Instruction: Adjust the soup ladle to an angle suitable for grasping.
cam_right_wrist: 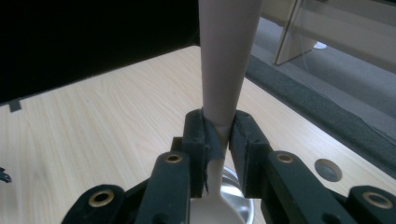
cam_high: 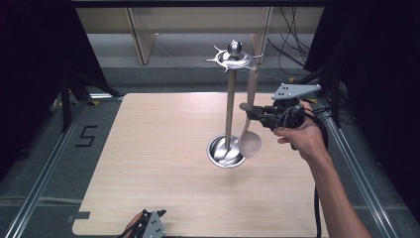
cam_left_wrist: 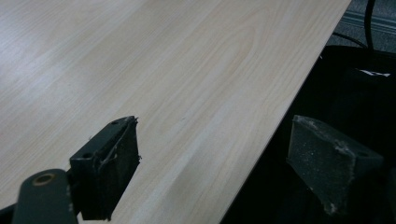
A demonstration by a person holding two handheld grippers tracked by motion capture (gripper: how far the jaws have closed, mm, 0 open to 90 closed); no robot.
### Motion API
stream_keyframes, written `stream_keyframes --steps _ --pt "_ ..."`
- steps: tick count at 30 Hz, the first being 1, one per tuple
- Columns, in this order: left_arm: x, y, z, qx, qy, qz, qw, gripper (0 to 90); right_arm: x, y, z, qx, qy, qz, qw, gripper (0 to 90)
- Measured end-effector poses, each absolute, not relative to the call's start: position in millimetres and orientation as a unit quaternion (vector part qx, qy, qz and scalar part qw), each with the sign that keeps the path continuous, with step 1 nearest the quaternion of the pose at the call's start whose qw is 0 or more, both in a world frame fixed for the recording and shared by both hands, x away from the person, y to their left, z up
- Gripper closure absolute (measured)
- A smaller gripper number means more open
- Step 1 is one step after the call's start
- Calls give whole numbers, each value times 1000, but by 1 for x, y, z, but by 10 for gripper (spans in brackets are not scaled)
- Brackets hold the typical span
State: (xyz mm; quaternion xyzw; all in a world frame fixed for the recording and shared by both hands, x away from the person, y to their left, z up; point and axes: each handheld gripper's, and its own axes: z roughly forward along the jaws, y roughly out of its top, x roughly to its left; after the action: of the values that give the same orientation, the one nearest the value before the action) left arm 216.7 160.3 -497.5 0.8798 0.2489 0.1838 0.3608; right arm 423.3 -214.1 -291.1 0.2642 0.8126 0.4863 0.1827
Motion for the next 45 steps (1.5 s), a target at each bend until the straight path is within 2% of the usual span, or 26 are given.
stream_keyframes --steps 5,8,12,13,15,21,26,28,31,43,45 --pt "217 160 -498 877 254 180 367 156 420 -217 -292 273 808 493 172 728" --pt "216 160 -498 876 254 179 370 156 420 -219 -291 268 807 494 183 717" --pt "217 160 -498 880 250 183 360 156 412 -220 -291 274 801 498 187 654" --pt "217 160 -498 880 250 183 360 156 411 -219 -292 273 794 503 205 631" --pt "217 161 -497 880 250 185 360 156 409 -220 -292 280 793 503 199 609" --pt "217 161 -498 877 254 187 361 156 392 -227 -304 283 784 501 232 488" --pt "217 161 -498 877 255 188 361 156 376 -232 -323 317 771 506 221 430" --pt "218 161 -498 878 254 190 360 156 374 -236 -330 308 769 507 238 417" --pt "218 161 -498 878 253 190 359 156 368 -239 -341 323 769 505 224 402" --pt "217 161 -498 878 250 188 363 157 363 -249 -375 335 790 463 224 367" --pt "216 159 -499 871 256 180 378 156 361 -251 -380 344 791 460 210 363"
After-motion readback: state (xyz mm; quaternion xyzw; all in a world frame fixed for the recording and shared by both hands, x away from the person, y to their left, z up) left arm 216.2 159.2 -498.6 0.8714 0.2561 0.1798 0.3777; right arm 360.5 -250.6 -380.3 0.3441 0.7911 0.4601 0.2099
